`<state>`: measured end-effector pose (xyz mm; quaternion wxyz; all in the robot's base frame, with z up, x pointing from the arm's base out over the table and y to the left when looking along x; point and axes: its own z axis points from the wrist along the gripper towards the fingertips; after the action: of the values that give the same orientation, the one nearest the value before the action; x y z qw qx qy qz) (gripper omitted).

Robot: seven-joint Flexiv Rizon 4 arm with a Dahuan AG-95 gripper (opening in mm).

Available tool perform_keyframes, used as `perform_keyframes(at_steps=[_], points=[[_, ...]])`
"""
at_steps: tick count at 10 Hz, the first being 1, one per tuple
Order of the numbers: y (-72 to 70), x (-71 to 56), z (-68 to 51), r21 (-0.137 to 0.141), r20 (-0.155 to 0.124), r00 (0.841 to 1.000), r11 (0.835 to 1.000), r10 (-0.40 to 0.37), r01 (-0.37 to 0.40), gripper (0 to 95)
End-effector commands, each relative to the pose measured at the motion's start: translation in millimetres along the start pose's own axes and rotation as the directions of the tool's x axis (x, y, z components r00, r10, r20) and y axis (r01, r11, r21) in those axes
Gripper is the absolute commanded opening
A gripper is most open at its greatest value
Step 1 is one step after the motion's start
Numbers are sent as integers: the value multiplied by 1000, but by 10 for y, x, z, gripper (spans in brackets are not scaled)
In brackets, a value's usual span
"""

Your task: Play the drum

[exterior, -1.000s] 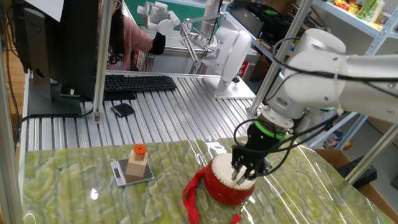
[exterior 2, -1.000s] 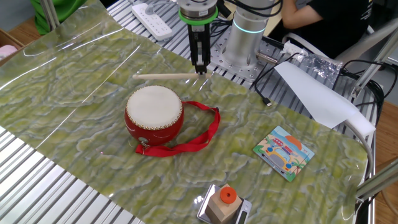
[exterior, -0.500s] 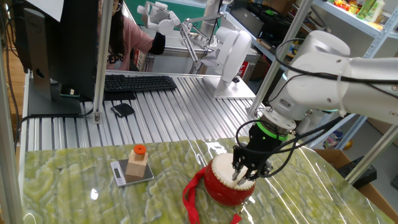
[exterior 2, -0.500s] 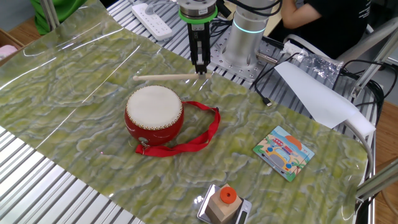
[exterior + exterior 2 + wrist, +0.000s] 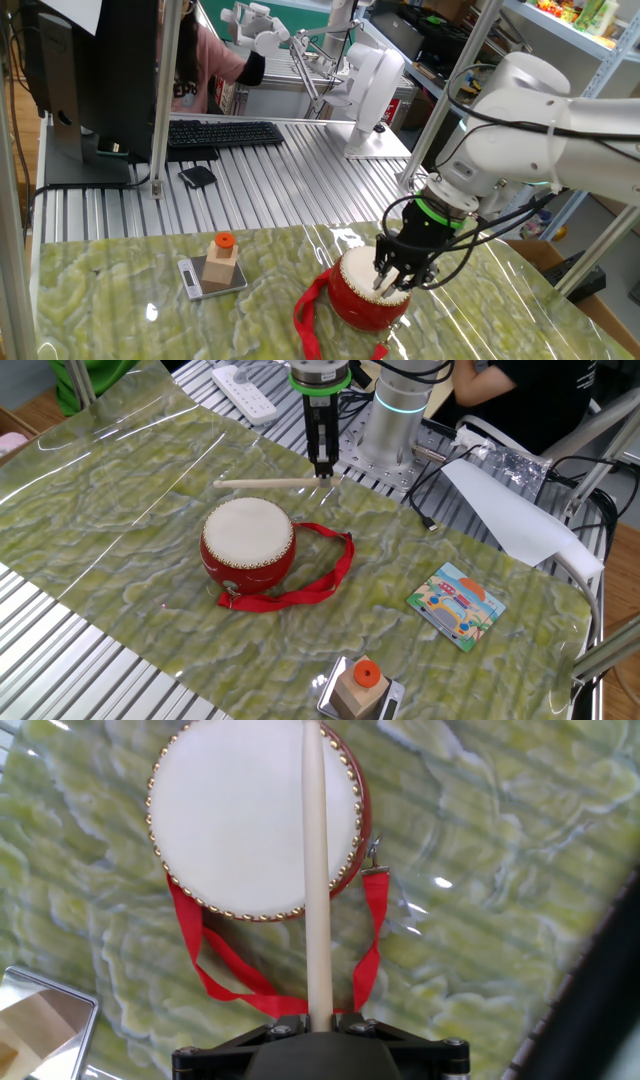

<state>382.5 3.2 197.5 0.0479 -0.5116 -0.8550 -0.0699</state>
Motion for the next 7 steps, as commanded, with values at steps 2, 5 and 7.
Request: perform_keyframes(at_steps=[2, 5, 7], points=[[20, -8, 8, 4, 1, 1000, 1000, 11, -11, 0], [20, -8, 8, 0, 3, 1000, 1000, 16, -16, 0], [20, -8, 8, -1, -2, 1000, 1000, 8, -8, 0]])
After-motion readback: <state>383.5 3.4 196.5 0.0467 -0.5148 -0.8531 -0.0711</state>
